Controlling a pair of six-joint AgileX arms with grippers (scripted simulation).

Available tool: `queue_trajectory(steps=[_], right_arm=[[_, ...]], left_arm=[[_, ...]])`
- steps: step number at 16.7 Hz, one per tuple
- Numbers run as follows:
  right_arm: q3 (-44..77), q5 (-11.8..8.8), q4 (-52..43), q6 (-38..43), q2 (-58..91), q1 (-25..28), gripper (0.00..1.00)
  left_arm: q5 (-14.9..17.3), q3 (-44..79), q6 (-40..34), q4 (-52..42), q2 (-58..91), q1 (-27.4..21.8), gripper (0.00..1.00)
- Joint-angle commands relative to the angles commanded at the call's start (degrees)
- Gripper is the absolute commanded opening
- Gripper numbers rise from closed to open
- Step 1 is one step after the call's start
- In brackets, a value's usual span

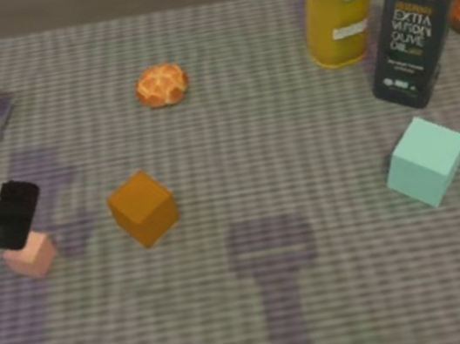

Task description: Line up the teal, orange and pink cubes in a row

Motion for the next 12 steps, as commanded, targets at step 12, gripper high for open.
queue_trajectory(steps=[12], right_arm=[[0.00, 0.00, 0.00, 0.00, 0.00, 0.00, 1.00]], left_arm=[[0.16, 16.89, 3.83, -10.96, 21.08, -0.89, 1.00]])
